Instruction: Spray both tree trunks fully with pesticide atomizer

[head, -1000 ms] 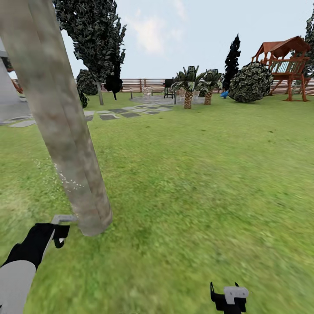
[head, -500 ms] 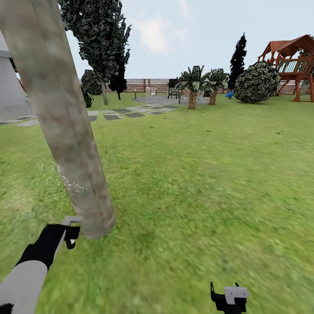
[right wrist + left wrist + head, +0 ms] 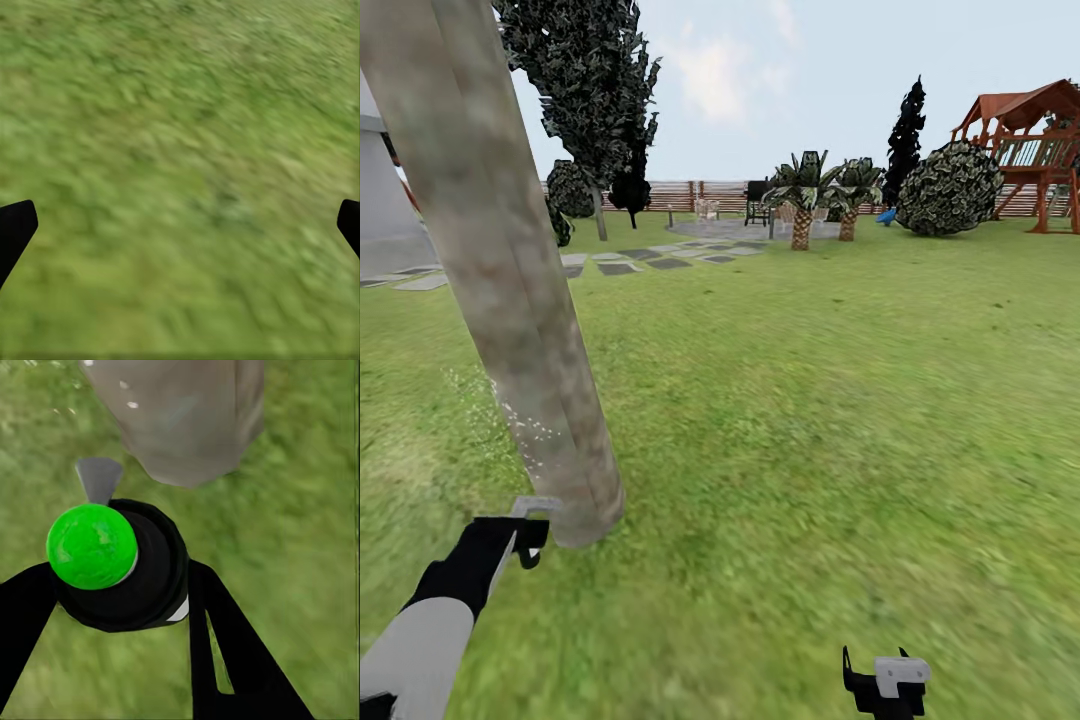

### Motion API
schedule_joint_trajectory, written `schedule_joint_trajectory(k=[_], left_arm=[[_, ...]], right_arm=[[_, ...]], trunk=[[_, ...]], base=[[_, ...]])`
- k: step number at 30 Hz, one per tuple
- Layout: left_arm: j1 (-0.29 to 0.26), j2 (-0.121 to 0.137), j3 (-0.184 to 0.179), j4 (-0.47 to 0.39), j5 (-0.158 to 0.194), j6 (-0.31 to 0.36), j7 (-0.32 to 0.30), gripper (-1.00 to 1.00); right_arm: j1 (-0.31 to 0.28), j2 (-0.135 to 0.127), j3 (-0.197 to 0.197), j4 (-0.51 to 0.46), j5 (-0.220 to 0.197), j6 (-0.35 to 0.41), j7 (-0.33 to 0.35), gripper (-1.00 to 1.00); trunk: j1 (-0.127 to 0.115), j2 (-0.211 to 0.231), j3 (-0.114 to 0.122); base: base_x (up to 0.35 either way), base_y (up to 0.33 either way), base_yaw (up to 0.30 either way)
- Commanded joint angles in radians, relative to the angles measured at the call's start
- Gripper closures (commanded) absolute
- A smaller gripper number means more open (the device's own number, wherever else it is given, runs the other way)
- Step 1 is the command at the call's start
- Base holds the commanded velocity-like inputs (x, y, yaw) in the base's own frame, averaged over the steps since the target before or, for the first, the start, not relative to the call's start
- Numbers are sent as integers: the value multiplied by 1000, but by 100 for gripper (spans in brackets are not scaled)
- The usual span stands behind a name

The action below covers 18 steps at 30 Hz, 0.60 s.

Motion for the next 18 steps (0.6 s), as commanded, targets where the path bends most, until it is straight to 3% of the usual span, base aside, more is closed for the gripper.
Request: schedule_joint_trajectory(k=[1, 3, 6, 8, 13, 15, 18], left_arm=[[0, -3, 2, 1, -4, -3, 0, 100], [0, 6, 6, 1, -6, -4, 0, 100], [2, 76, 9, 2, -5, -5, 2, 100], [3, 91, 8, 3, -4, -6, 4, 100], [4, 82, 8, 7, 2, -16, 7, 100], [4, 51, 9, 78, -1, -110, 18, 100], [4, 41, 15, 172, 8, -205, 98, 100]], right_arm=[[0, 0, 0, 0, 0, 0, 0, -100], [0, 0, 0, 0, 0, 0, 0, -100], [0, 0, 0, 0, 0, 0, 0, -100], [0, 0, 0, 0, 0, 0, 0, -100], [0, 0, 0, 0, 0, -1, 0, -100], [0, 0, 0, -1, 0, -1, -1, -100], [0, 0, 0, -1, 0, -1, -1, -100]], trunk=[[0, 0, 0], [0, 0, 0], [0, 0, 0], [0, 0, 0], [0, 0, 0], [0, 0, 0], [0, 0, 0]], base=[[0, 0, 0], [0, 0, 0], [0, 0, 0], [0, 0, 0], [0, 0, 0], [0, 0, 27], [0, 0, 193]])
